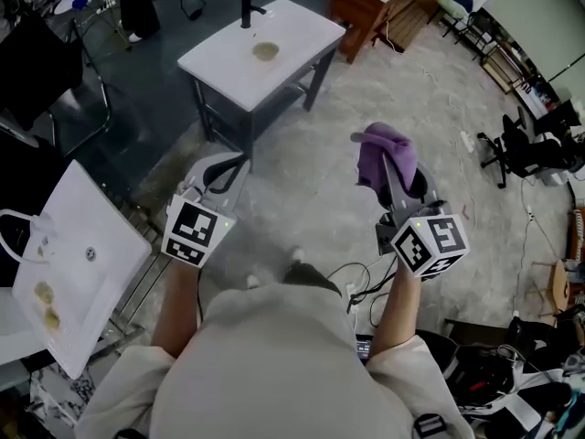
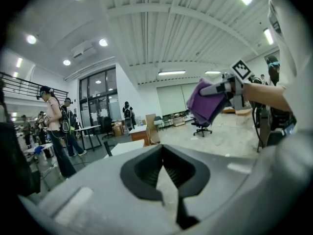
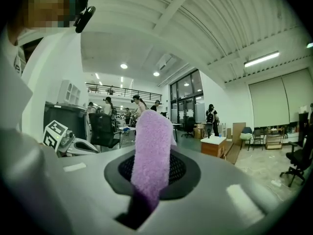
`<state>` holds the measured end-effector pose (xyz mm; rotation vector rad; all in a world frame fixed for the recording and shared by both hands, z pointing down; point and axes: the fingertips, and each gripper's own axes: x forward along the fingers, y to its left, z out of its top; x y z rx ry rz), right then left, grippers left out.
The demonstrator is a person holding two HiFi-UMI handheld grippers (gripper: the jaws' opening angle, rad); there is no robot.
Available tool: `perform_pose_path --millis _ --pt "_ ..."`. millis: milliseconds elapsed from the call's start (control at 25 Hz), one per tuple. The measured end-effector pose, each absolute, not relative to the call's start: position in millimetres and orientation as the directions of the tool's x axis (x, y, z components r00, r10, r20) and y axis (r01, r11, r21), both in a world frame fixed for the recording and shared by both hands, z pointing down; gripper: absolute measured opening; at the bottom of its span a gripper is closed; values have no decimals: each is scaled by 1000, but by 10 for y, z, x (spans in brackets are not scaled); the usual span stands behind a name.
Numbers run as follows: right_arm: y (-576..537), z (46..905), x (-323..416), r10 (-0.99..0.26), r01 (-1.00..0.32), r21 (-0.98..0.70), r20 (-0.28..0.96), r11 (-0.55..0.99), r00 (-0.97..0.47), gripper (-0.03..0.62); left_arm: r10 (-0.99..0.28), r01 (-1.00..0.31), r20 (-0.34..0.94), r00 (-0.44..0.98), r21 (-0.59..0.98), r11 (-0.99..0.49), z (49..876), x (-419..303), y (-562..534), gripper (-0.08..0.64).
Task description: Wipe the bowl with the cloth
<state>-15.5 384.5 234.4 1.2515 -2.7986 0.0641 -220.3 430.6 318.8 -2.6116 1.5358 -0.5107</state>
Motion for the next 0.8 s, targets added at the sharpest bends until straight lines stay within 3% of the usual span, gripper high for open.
perform_pose_path --millis 800 --pt "1313 2813 -166 -583 -602 -47 200 797 -788 49 -905 -883 268 330 -251 -397 2988 -2073 1806 2"
